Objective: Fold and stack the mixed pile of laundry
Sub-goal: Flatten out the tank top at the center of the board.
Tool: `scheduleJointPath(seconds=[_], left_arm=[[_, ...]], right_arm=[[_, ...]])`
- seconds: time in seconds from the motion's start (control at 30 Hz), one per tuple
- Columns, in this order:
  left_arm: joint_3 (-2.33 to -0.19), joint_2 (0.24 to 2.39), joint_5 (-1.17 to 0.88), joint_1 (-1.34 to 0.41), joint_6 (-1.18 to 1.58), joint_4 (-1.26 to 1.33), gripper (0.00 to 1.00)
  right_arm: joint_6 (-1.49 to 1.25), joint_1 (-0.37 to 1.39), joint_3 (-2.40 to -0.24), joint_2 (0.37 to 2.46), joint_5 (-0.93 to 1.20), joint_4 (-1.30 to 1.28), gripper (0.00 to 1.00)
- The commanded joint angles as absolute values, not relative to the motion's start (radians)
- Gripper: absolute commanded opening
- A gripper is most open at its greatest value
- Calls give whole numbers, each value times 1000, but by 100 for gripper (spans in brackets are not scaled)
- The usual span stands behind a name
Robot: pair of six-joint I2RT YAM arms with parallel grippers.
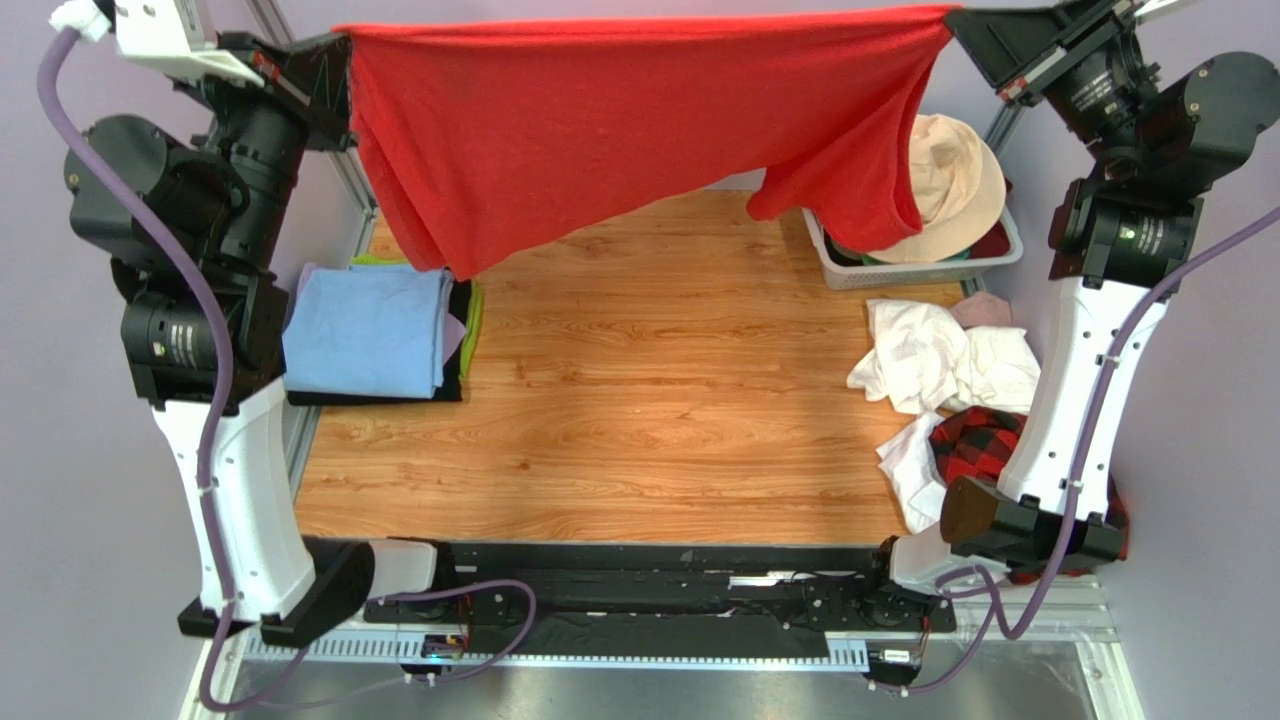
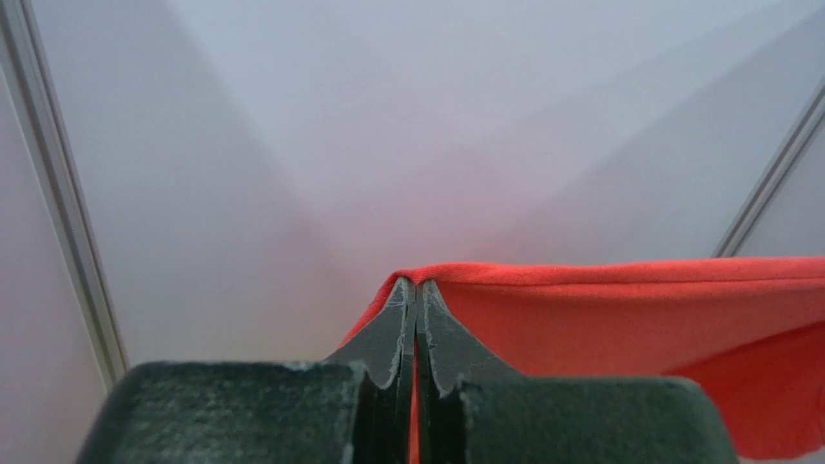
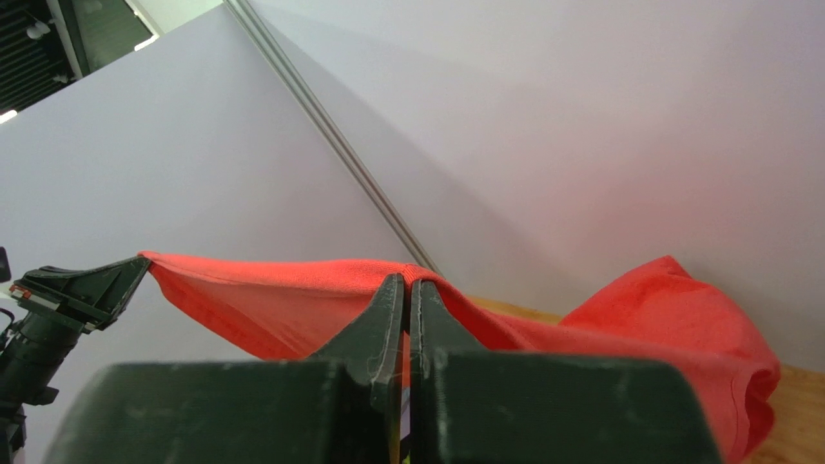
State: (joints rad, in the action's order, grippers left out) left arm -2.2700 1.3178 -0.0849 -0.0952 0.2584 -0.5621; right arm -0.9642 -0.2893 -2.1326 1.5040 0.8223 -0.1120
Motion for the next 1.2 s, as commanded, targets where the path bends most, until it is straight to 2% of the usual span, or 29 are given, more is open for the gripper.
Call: scheduleJointPath(seconds=[0.0, 0.23, 0.4, 0.53, 0.8, 0.93, 1.03, 1.17], left_arm=[[-2131, 1146, -61, -81, 270, -505, 0], [-2103, 905, -28, -81, 281, -537, 0], [-2305, 954, -21, -81, 261, -664, 0], [-2280, 933, -34, -81, 276, -680, 0], [-1890, 861, -46, -81, 322, -620, 0], [-1579, 834, -43, -81, 345, -520, 0], [-1430, 874, -44, -81, 354, -436, 0], [-1358, 998, -34, -81, 344, -347, 0]], right_arm=[[-948, -319, -2015, 1312, 876, -72, 0], [-743, -334, -1997, 1014, 787, -225, 0], [-681, -333, -2101, 968, 732, -314, 0], [-719, -333, -2039, 939, 724, -314, 0], [-768, -333, -1780, 914, 712, -376, 0], [-822, -333, -1454, 913, 709, -261, 0], [-859, -328, -1294, 984, 732, -136, 0], [-786, -286, -1250, 1115, 723, -123, 0]])
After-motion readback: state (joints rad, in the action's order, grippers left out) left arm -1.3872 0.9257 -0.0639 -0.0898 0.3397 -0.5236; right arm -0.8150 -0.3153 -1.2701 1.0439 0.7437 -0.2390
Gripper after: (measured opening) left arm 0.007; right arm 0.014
